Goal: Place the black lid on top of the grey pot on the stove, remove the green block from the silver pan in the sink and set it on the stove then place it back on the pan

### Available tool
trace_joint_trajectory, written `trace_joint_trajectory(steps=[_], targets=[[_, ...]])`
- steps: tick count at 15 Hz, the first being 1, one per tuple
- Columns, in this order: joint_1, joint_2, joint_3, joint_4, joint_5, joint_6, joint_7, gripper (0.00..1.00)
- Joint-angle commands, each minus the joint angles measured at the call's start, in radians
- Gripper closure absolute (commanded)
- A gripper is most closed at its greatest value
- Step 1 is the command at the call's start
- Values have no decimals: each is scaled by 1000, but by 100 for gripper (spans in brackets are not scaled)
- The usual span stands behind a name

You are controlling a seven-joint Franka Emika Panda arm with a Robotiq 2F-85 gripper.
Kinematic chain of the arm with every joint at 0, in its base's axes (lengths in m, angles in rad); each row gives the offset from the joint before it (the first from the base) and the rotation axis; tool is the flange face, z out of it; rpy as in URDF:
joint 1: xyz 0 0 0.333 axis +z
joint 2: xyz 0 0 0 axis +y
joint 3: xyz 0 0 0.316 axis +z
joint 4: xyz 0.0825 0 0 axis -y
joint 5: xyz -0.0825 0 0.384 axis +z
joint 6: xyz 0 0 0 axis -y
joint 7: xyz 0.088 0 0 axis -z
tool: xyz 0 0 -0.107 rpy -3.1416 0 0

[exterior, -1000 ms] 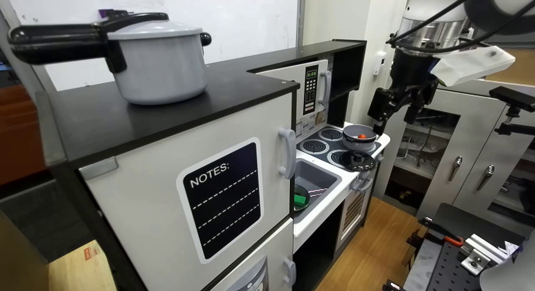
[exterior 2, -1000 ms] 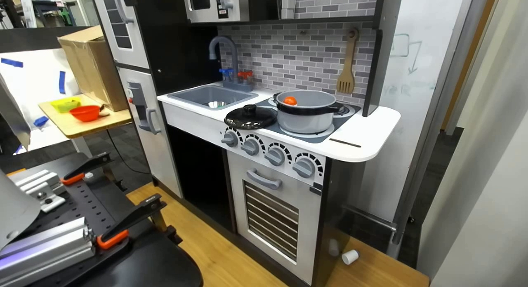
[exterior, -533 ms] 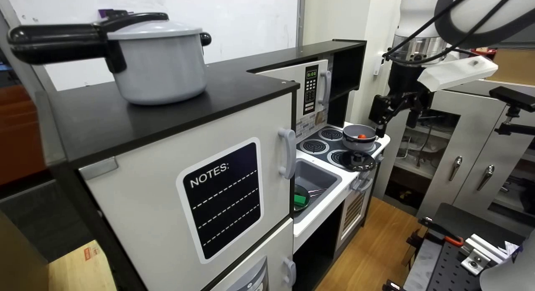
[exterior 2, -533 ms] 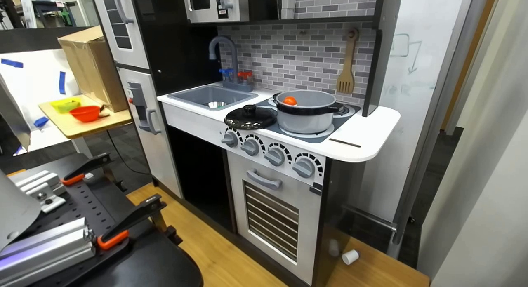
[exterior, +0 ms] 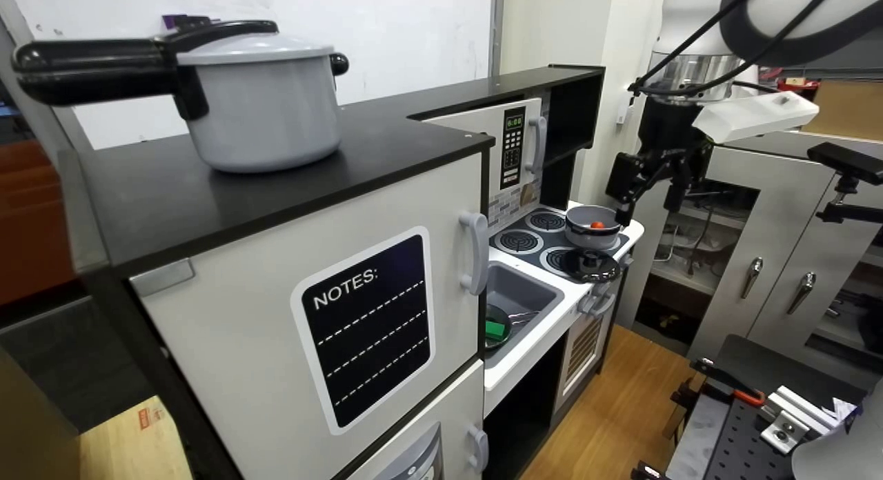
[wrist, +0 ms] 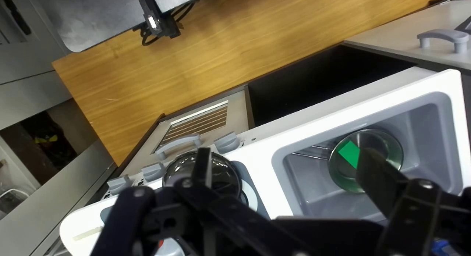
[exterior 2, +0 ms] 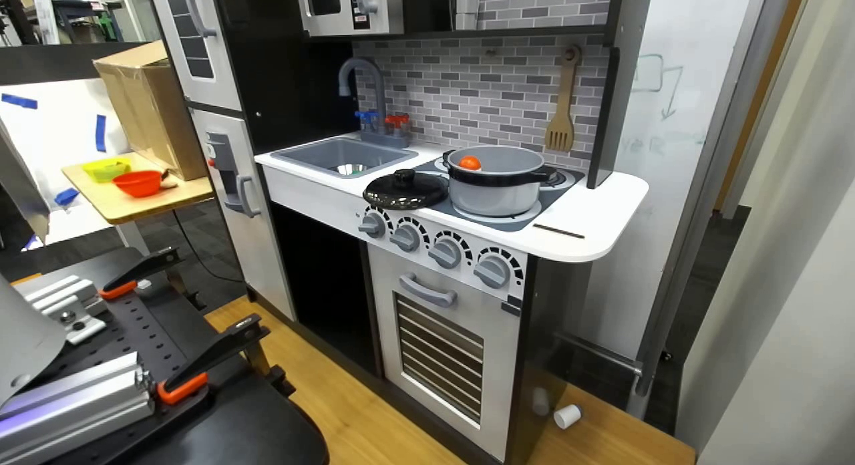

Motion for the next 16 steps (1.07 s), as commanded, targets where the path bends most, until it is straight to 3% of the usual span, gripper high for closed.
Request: trace_joint_trajectory(steps=[1,6,16], targets=[[-4,0,3,2,2,-2,-3,0],[-5,38,-7,8,12,13,-7,0],[-63,336,-144,97,17,184,-71,0]])
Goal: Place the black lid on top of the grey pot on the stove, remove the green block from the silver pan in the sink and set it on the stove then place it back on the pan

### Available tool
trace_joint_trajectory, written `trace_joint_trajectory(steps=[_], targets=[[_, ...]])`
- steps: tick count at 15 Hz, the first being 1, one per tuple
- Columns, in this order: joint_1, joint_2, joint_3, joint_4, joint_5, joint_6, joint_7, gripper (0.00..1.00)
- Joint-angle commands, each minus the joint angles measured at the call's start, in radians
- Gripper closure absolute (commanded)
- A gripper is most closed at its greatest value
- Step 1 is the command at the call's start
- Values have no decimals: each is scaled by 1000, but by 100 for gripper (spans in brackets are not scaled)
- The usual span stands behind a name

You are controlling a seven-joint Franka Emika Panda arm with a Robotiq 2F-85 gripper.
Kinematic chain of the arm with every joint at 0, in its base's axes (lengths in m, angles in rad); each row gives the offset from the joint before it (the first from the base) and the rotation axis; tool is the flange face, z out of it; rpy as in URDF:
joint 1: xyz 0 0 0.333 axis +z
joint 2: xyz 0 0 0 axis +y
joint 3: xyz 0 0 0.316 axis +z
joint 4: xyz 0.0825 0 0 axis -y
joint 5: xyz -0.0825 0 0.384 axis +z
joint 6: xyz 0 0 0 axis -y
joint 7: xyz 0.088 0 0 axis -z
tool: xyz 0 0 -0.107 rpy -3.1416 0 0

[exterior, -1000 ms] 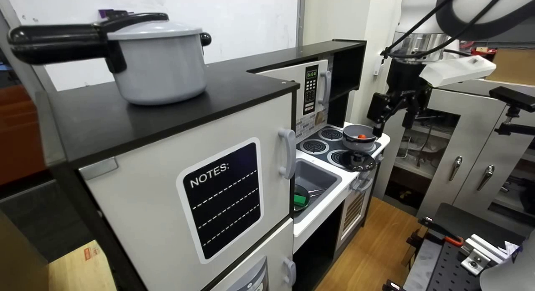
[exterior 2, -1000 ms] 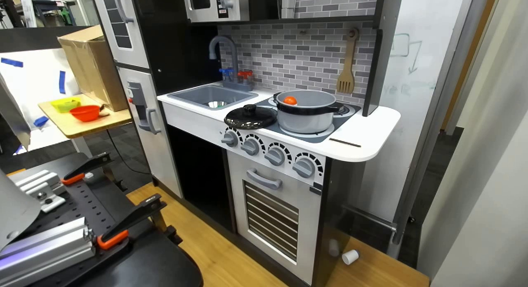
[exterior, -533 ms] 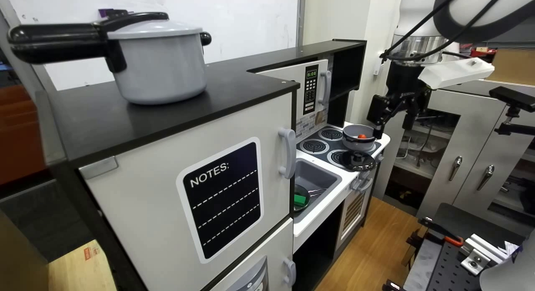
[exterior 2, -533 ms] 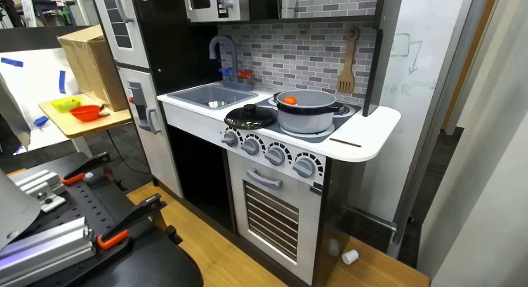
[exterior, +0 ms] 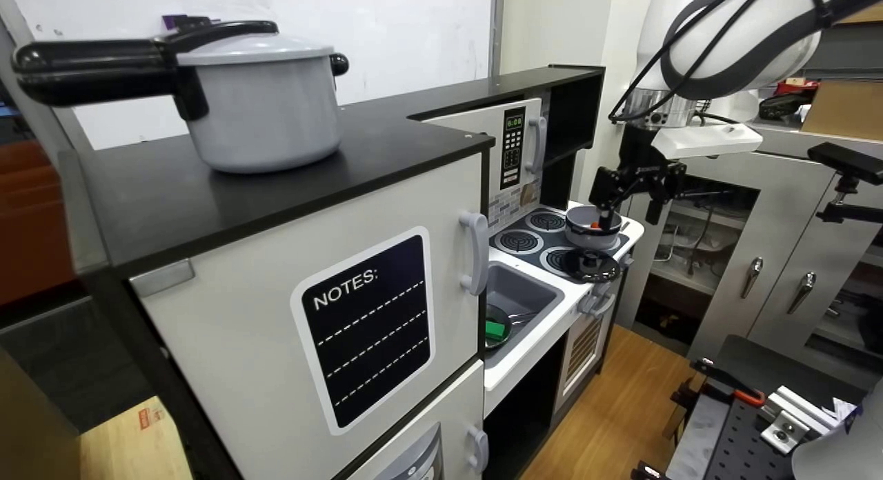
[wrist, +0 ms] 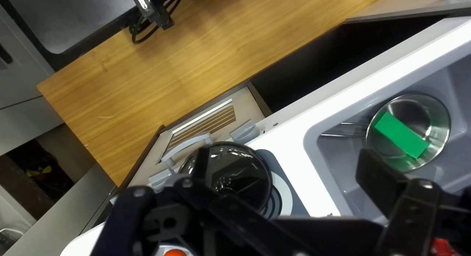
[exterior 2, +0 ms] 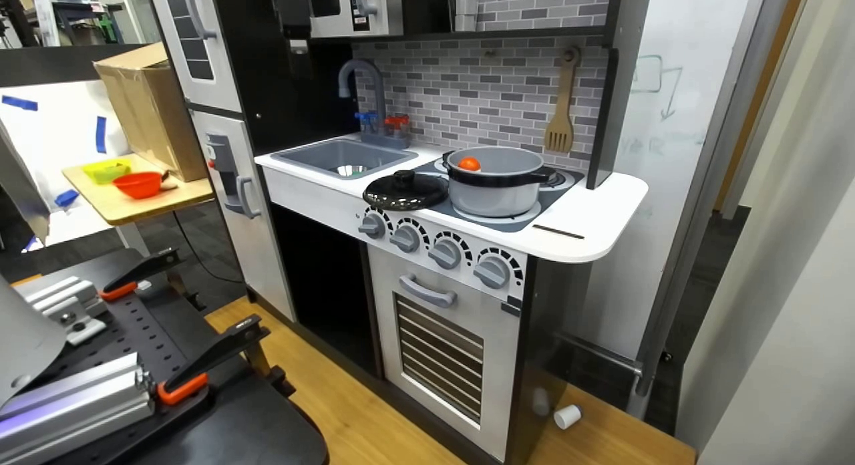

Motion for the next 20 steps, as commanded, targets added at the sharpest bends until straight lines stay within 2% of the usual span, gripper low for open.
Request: trace_joint_trajectory(steps=[1,6,15,20], targets=[[-21,113,-23,67,6,21,-41,0],[-63,187,-31,107,-111,9,-25,0],[-63,175,-34,90,-111,29,-12,0],[-60,227,-37,121,-132,61,-26,0]])
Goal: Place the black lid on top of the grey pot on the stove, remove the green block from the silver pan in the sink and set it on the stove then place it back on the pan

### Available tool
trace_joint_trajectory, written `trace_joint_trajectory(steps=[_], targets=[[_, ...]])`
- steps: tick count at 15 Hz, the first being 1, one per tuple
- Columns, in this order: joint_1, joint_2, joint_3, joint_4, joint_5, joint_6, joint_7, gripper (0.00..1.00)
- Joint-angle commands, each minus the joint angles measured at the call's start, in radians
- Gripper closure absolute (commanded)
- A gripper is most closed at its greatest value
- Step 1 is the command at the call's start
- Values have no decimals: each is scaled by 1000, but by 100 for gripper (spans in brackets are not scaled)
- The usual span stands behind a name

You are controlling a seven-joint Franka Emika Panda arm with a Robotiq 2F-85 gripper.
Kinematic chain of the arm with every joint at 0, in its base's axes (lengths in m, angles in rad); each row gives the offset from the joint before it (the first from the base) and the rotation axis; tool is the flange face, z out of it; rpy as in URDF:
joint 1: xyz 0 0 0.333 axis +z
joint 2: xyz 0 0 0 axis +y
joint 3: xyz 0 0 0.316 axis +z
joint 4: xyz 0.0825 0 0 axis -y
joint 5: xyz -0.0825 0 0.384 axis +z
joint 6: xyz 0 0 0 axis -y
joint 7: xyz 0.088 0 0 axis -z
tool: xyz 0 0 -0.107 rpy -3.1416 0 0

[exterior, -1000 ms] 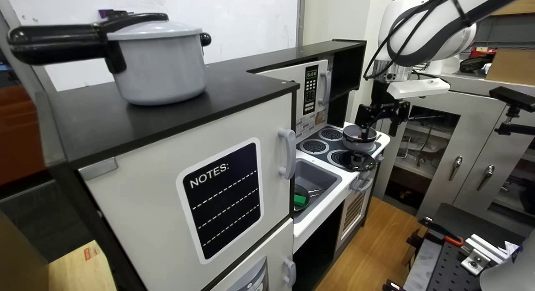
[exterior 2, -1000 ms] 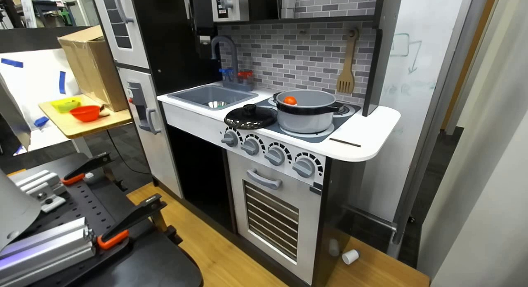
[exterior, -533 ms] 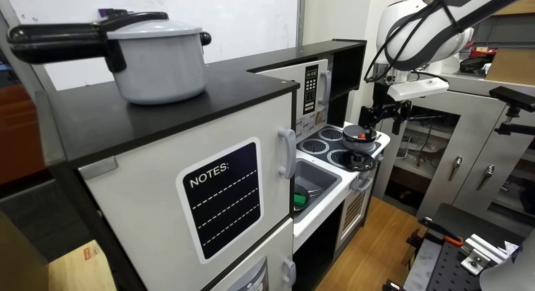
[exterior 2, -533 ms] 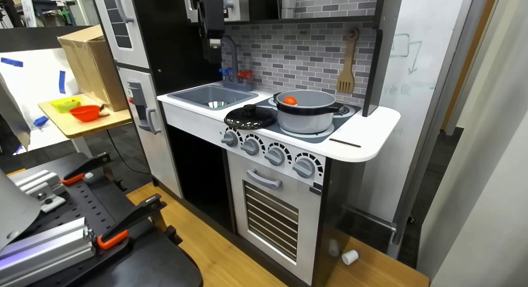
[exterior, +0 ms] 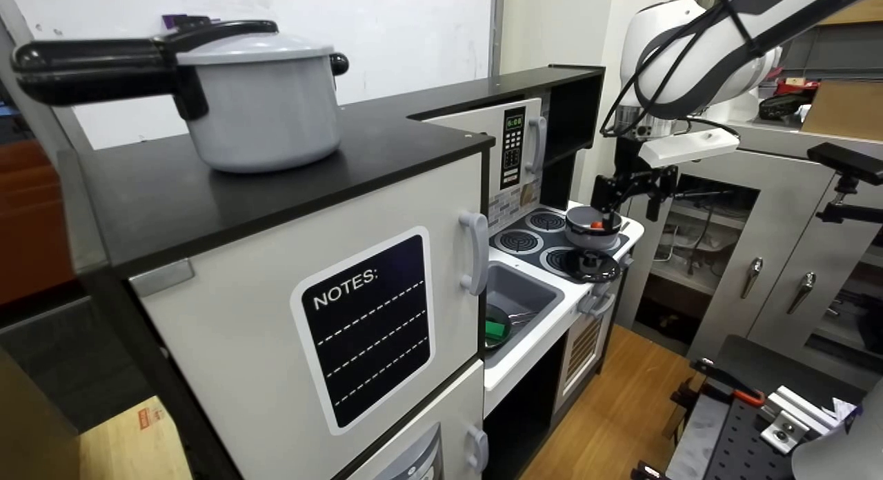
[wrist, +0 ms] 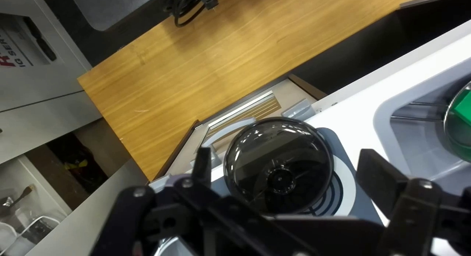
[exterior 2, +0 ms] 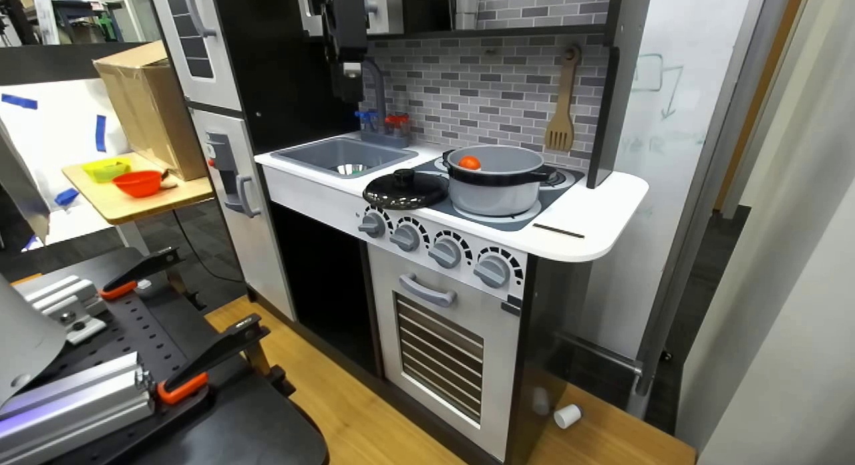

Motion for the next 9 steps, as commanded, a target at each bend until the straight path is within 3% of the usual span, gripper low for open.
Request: trace_joint_trajectory(steps=[1,9], targets=[[-2,60,3,37,-11,35,-13,0],[16,108,5,45,-1,57,-6,0]])
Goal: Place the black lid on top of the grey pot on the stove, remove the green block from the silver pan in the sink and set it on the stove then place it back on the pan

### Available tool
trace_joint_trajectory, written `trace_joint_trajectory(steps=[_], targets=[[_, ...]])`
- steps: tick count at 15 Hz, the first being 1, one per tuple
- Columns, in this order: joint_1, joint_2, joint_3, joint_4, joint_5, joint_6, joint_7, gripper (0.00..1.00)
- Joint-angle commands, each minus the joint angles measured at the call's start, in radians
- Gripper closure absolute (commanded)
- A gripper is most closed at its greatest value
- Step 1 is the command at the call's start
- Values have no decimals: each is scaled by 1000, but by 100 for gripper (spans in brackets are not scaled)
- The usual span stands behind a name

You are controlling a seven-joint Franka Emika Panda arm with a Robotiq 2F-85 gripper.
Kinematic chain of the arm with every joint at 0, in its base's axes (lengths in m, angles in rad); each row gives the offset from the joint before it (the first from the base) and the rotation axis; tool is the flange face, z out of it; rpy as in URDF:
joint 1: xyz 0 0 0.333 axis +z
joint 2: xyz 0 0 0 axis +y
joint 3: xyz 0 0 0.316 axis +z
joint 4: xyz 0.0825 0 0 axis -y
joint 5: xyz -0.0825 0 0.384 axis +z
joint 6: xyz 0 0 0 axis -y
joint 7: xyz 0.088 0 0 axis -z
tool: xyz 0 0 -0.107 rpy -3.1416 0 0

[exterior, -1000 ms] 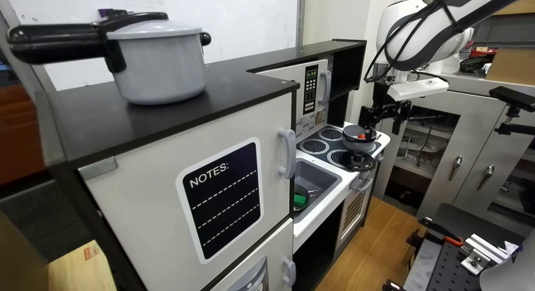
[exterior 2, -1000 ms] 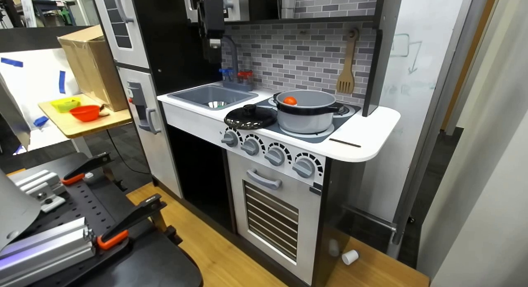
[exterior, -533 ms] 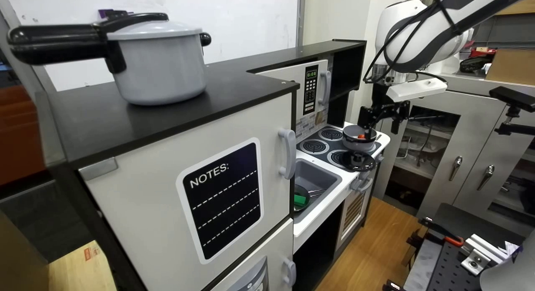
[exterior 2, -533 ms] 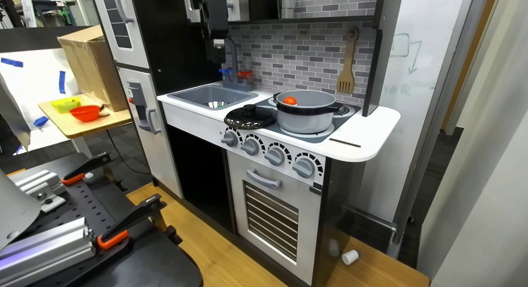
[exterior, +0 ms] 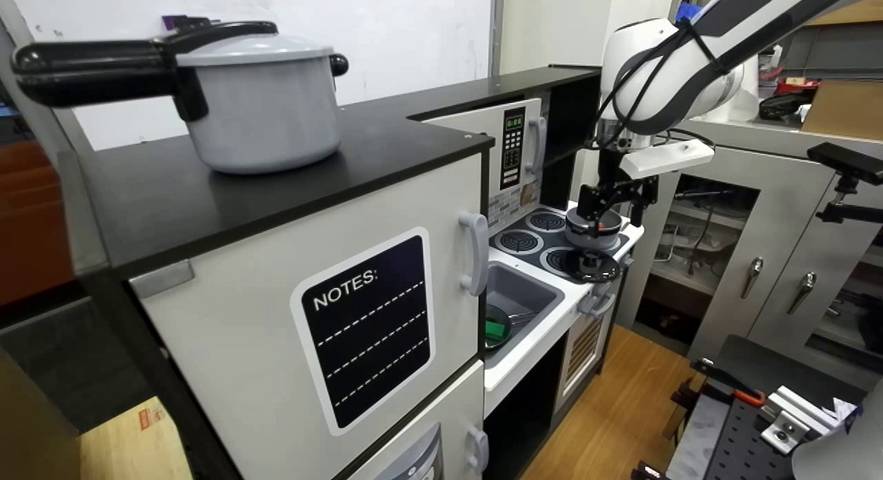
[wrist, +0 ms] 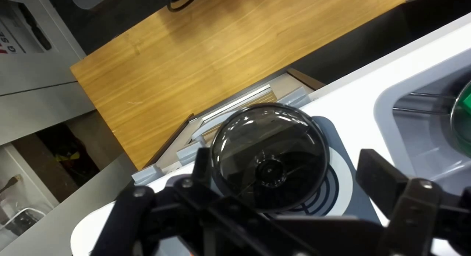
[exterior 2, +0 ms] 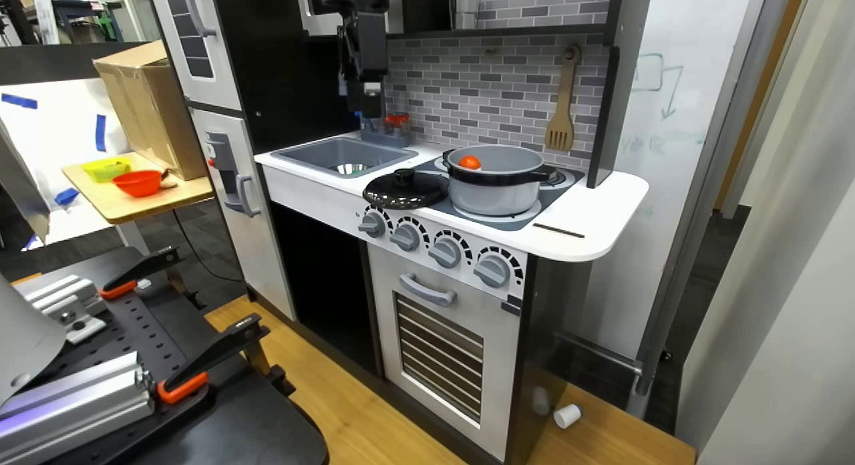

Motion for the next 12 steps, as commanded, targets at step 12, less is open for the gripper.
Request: trace_joint_trajectory(steps=[12], targets=[[9,77,6,30,-29,44,1,0]])
